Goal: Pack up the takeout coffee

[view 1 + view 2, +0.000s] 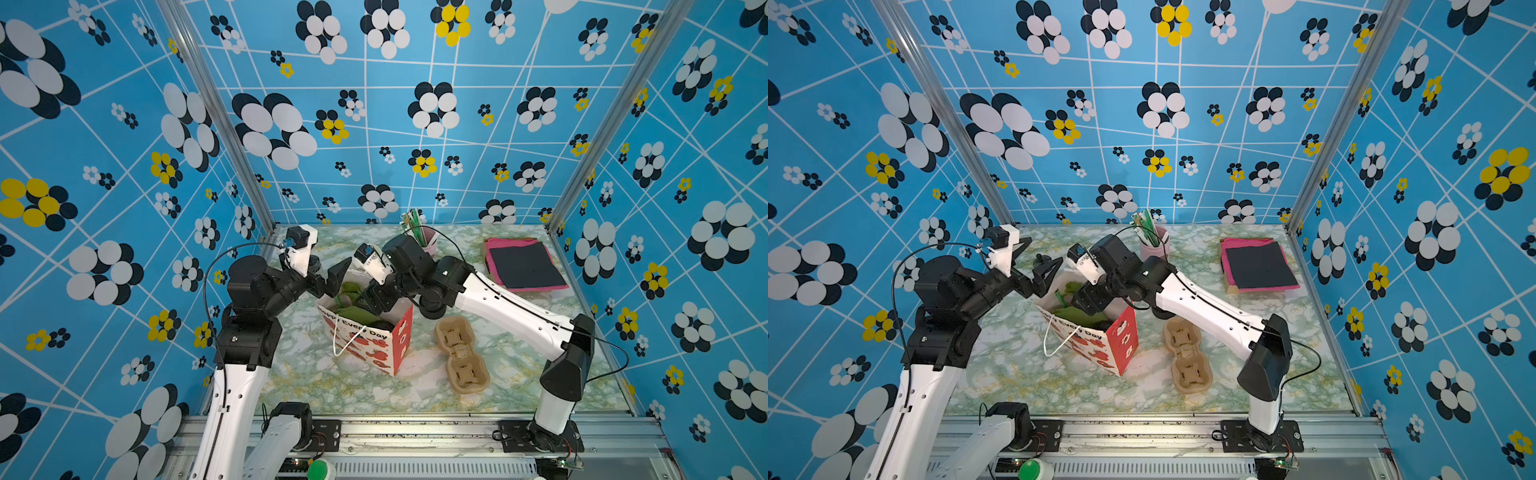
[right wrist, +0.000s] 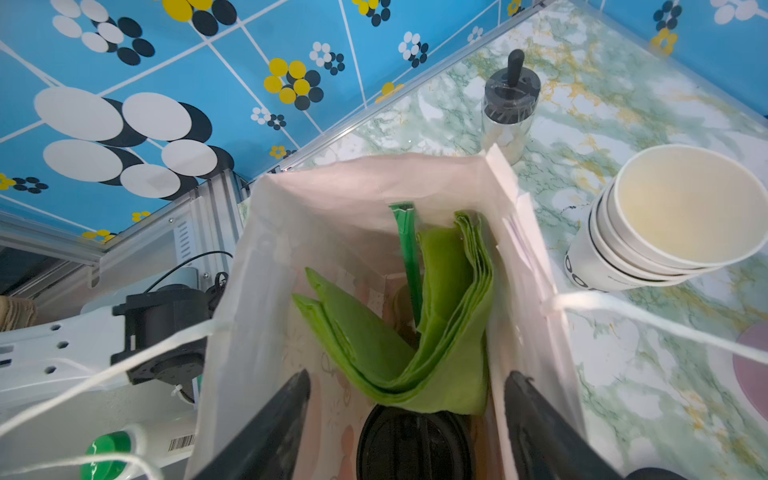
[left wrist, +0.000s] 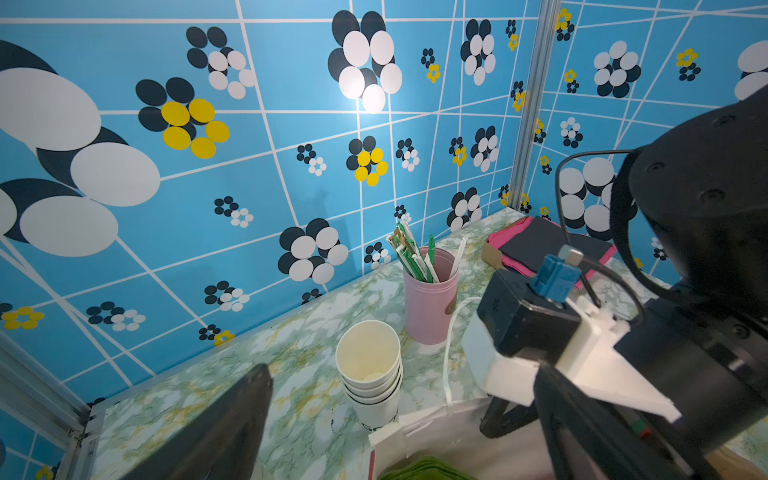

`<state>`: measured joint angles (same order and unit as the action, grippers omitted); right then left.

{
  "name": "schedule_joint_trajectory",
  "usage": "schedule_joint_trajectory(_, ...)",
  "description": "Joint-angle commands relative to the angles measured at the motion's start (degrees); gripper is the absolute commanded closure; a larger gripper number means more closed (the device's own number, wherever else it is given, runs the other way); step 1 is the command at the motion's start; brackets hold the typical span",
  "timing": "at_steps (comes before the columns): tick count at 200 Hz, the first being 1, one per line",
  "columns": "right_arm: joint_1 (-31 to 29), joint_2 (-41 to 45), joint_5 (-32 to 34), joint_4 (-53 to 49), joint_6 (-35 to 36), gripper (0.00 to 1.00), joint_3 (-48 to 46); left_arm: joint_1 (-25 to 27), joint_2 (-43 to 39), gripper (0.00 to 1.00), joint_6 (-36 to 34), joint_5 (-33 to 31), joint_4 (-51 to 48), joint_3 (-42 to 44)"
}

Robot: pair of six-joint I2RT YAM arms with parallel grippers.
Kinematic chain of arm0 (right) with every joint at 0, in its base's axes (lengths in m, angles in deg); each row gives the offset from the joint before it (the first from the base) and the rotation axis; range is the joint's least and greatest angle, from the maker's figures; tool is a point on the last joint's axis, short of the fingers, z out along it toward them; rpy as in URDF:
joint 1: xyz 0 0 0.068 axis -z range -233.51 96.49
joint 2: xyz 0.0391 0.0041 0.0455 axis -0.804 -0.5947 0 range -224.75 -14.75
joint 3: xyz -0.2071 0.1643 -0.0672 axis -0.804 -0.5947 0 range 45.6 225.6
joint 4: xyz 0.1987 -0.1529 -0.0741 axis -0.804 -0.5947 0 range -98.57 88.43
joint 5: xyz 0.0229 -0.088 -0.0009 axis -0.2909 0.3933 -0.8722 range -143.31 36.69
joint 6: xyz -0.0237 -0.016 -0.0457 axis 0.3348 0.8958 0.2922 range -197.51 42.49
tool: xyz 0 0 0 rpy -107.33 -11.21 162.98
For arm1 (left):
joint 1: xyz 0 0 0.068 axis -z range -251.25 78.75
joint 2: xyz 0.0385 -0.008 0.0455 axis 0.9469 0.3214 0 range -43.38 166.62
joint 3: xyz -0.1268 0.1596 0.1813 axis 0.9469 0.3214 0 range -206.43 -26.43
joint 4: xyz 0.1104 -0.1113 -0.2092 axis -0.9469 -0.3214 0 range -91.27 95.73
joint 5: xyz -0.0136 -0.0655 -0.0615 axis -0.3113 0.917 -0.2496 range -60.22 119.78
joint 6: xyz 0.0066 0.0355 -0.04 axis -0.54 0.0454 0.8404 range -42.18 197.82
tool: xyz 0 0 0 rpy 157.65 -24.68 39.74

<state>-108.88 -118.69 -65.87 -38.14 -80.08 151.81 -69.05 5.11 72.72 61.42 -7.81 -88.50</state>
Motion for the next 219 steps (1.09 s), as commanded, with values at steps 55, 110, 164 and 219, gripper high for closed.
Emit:
schedule_joint_trajectory(55, -0.3, 16.8, 1.7, 15.4, -0.3, 0.14, -7.7, -1.0, -0.2, 0.01, -0.9, 1.5, -3.3, -0.9)
schedule_joint_trajectory(110, -0.2, 21.9, 9.8, 1.6, 5.7, 0.13, -11.9, -0.9, 0.6, 0.01, -3.7, 1.2, -9.7, -3.5)
schedule_joint_trajectory(164, -0.2, 28.0, 8.8, -2.4, 4.7, 0.1, -22.4, -0.9, 1.2, 0.01, -4.1, 0.7, -11.9, -3.8)
schedule_joint_trajectory(219, -0.4, 32.2, 9.3, -1.0, 3.1, 0.06, -31.7, -0.9, 2.0, 0.01, -3.1, 1.2, -11.0, -3.9)
